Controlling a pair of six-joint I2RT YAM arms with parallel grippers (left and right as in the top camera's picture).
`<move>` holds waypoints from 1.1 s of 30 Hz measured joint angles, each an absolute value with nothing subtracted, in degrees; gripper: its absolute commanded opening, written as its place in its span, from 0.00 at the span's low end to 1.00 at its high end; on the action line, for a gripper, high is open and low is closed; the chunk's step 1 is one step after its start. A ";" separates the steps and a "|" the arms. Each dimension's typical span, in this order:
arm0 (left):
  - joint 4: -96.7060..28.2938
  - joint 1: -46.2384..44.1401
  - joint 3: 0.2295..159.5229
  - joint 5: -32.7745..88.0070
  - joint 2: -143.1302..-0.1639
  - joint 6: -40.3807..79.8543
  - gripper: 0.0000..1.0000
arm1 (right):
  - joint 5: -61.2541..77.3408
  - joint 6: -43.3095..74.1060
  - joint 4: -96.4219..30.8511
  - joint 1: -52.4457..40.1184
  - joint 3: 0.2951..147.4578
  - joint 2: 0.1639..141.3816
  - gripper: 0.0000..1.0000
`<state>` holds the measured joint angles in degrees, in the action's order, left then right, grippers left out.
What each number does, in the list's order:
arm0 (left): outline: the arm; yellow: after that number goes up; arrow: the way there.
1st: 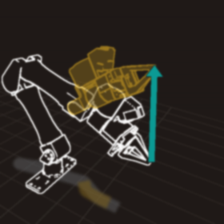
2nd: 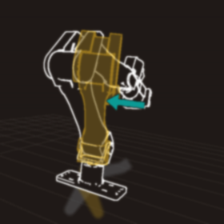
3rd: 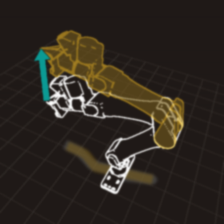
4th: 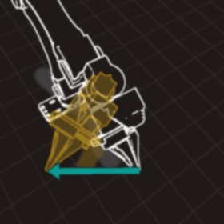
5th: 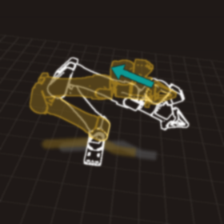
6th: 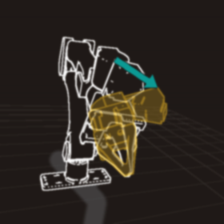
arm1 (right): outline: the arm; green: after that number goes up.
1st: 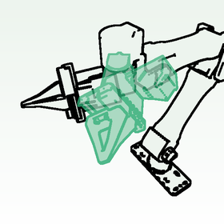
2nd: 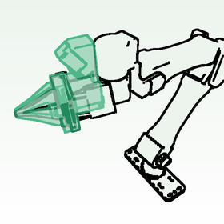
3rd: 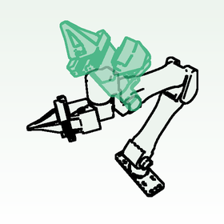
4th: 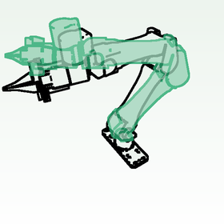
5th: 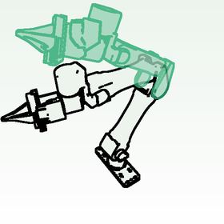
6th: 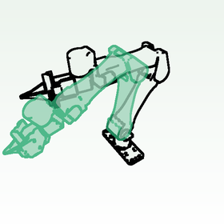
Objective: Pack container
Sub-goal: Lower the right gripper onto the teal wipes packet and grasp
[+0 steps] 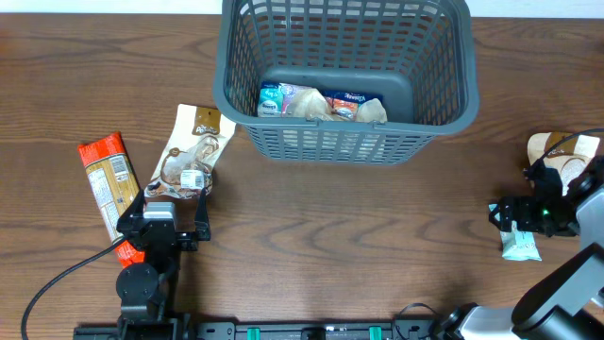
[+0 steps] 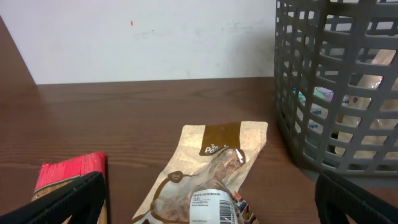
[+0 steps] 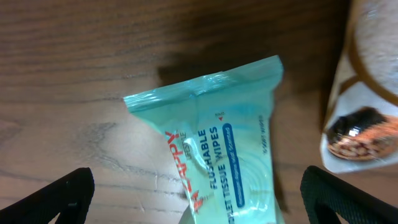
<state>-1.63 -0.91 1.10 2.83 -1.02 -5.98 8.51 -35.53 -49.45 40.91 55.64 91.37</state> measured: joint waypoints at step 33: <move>-1.63 -0.91 1.10 2.83 -1.02 -5.98 0.99 | 3.84 -38.11 -46.61 41.78 55.61 97.89 0.65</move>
<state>-1.63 -0.91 1.10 2.83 -1.02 -5.98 3.84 -38.11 -46.61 41.78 55.61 97.89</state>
